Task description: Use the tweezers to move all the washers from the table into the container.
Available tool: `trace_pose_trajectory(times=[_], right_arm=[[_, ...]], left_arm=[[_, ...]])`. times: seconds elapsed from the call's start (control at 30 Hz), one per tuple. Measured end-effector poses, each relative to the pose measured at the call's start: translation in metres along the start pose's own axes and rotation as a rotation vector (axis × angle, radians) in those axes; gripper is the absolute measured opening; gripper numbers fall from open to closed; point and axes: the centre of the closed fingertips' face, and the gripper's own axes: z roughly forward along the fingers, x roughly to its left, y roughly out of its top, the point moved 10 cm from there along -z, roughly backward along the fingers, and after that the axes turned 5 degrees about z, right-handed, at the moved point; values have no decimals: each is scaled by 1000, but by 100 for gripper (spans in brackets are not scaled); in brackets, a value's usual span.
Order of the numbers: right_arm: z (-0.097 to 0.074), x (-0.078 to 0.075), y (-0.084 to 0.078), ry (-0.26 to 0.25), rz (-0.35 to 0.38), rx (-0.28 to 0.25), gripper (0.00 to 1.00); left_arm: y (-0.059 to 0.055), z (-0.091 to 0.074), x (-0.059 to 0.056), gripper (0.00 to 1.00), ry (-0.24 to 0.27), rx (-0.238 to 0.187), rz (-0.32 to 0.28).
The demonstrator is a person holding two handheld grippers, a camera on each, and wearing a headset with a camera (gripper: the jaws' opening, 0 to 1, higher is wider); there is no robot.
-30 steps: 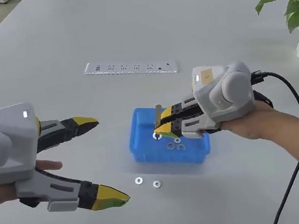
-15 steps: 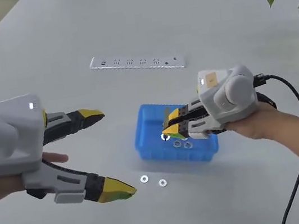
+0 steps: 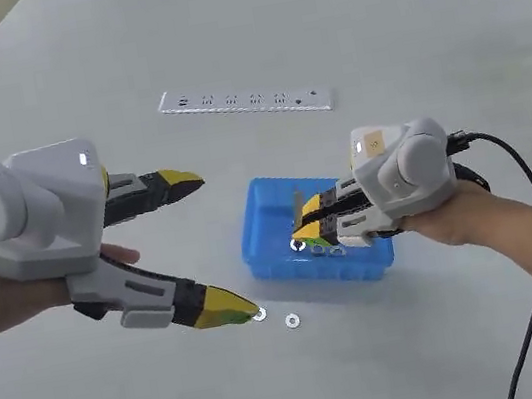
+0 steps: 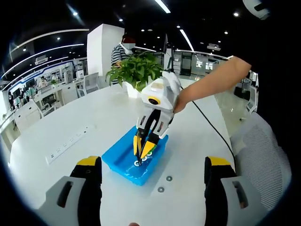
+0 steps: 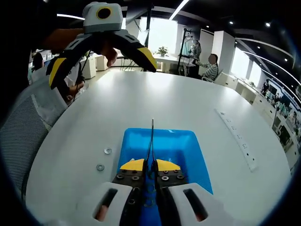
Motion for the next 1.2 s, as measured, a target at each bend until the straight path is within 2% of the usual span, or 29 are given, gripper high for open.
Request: trace_pose_trajectory(times=[0.17, 0.37, 0.6, 0.83, 1.2], right_arm=[[1, -1, 1, 1, 11, -10, 7], [0, -1, 1, 0, 7, -7, 7], [0, -1, 1, 3, -4, 1, 7], [1, -2, 1, 7, -10, 5, 7], [1, -1, 1, 12, -26, 11, 7]], left_arm=[[5, 12, 8, 87, -18, -3, 21], [10, 27, 16, 66, -69, -3, 66], [12, 42, 27, 49, -100, -7, 111], [13, 58, 35, 32, -137, 18, 164], [10, 77, 42, 20, -199, 61, 218]])
